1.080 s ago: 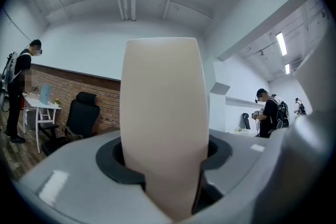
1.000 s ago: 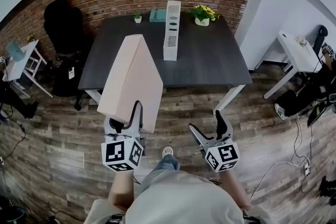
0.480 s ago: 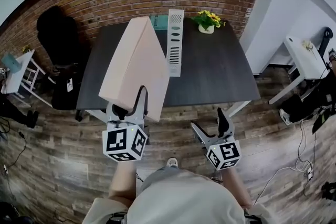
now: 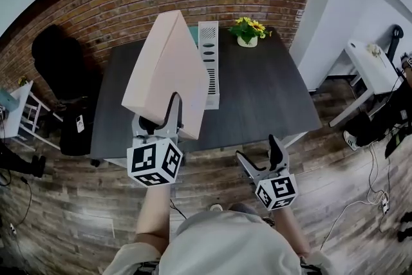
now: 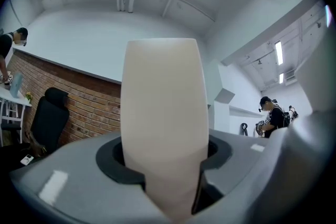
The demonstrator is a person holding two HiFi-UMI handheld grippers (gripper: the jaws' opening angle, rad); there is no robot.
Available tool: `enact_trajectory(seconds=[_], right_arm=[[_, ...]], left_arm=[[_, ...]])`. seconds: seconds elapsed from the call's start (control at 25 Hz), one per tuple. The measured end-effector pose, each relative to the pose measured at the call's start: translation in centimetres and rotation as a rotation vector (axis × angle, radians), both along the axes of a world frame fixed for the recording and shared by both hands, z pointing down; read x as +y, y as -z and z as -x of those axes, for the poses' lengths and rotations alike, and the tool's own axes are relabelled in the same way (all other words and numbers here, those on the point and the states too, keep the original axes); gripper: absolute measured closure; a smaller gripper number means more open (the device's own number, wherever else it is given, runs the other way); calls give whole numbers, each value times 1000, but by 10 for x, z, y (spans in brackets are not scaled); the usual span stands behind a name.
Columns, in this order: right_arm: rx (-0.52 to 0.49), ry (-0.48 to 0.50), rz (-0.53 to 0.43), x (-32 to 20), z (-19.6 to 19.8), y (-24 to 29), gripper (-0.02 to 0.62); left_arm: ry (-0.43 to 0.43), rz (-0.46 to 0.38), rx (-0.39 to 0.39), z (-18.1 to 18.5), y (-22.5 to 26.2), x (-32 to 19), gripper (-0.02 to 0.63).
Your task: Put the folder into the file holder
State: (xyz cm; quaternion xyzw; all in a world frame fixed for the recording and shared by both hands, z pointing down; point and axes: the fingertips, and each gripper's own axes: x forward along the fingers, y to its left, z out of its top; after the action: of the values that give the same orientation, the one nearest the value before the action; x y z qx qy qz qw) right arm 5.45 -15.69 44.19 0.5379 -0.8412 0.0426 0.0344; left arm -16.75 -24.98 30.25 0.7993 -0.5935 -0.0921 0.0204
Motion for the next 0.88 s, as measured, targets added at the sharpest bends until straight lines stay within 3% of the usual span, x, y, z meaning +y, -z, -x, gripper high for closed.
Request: enact_trajectory(seconds=[0.36,0.88], right_arm=[[12,-33,37,-27,-20,-11,150],[-7,18,19,-114,-48,-5,150]], left_arm=[[-16,39,-2,-22,-14,-61,336],[19,79,-38,-57,-25,-136,336]])
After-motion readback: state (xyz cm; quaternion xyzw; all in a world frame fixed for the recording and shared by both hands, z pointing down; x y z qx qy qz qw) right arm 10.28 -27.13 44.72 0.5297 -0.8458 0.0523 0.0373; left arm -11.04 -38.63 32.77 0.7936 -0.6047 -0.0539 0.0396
